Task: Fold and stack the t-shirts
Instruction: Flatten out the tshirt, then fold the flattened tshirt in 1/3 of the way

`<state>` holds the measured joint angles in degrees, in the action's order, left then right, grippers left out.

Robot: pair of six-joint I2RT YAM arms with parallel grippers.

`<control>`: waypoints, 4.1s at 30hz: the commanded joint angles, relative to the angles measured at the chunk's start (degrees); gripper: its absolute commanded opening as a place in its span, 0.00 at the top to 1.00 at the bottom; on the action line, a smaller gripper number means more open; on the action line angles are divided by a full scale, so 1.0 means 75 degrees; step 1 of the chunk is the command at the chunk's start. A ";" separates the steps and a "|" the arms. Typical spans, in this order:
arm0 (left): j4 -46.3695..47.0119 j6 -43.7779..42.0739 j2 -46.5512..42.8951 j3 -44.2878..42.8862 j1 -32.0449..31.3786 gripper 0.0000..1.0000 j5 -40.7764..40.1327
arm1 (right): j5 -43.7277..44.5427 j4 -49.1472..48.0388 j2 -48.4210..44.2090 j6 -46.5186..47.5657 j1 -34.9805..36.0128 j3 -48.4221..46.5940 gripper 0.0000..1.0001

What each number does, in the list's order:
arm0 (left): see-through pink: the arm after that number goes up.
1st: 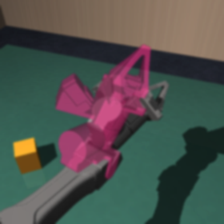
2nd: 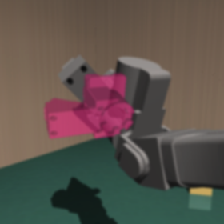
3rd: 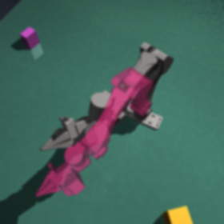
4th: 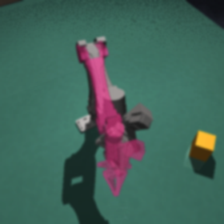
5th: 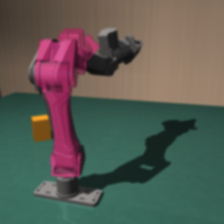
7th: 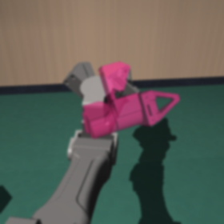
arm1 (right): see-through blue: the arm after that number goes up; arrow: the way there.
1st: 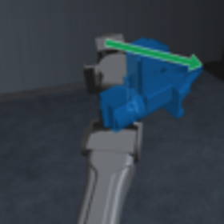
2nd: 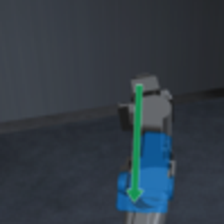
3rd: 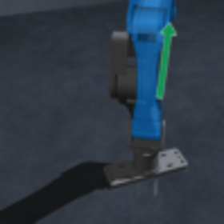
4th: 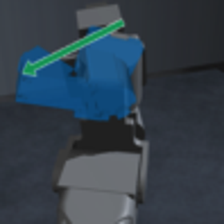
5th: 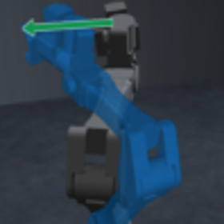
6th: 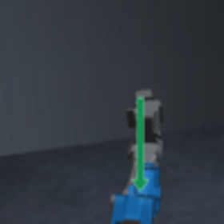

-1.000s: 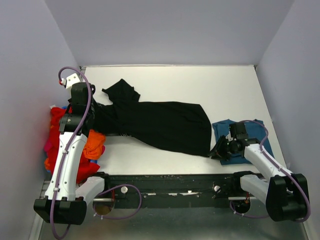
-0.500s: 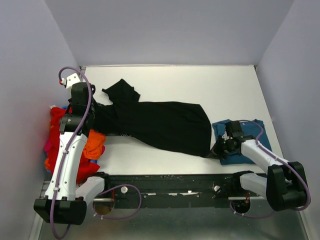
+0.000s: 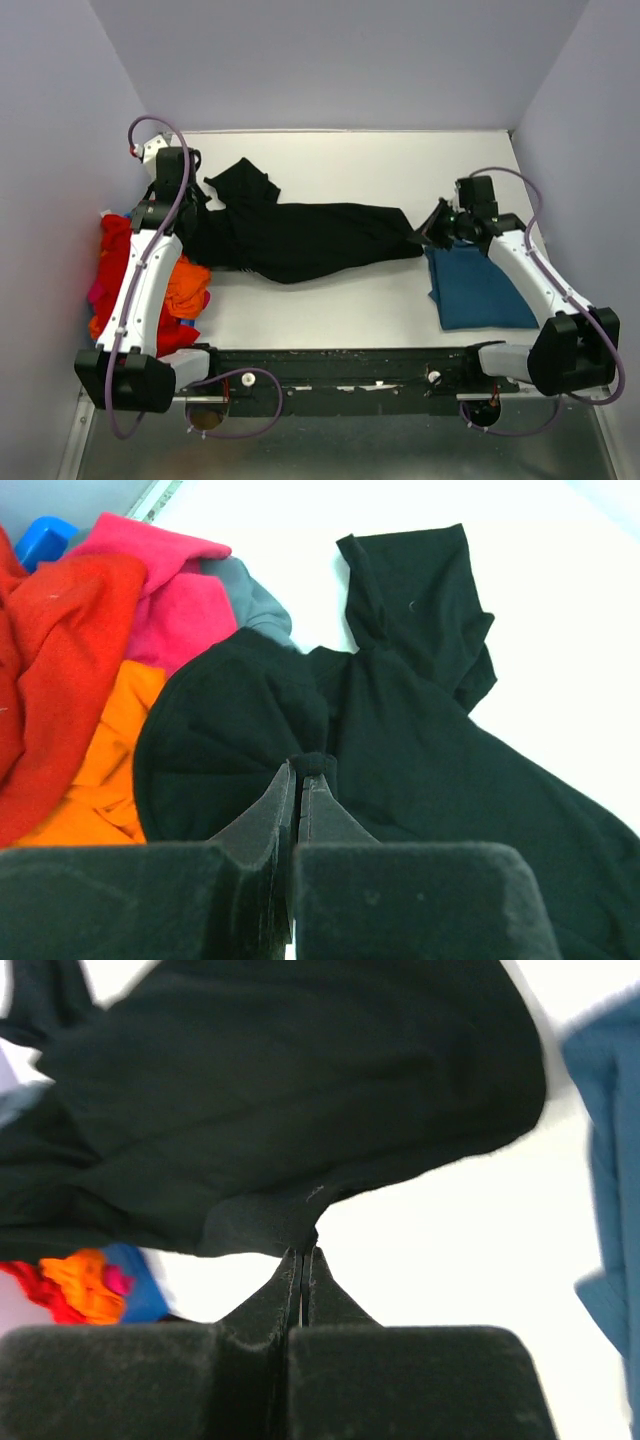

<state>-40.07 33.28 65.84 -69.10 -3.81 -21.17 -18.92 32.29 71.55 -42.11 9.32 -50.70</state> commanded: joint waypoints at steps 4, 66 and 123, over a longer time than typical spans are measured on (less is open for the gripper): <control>-0.0772 0.0661 0.2139 -0.3705 0.0040 1.00 -0.0224 | -0.0418 0.0520 0.1765 0.0024 -0.0071 -0.4026 0.99; 0.5624 0.0239 0.5776 -0.9025 -0.0605 1.00 0.1076 | -0.3922 -0.3168 0.6280 -0.3456 -0.3177 -1.0926 0.99; 0.3058 0.1013 0.2200 -0.0770 -0.0886 1.00 -0.0845 | -0.1275 -0.2759 0.2354 -0.1288 -0.3001 -0.0528 0.99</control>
<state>-18.26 43.16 79.44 -70.26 -10.26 -24.12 -30.57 12.95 86.61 -50.48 -13.63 -50.74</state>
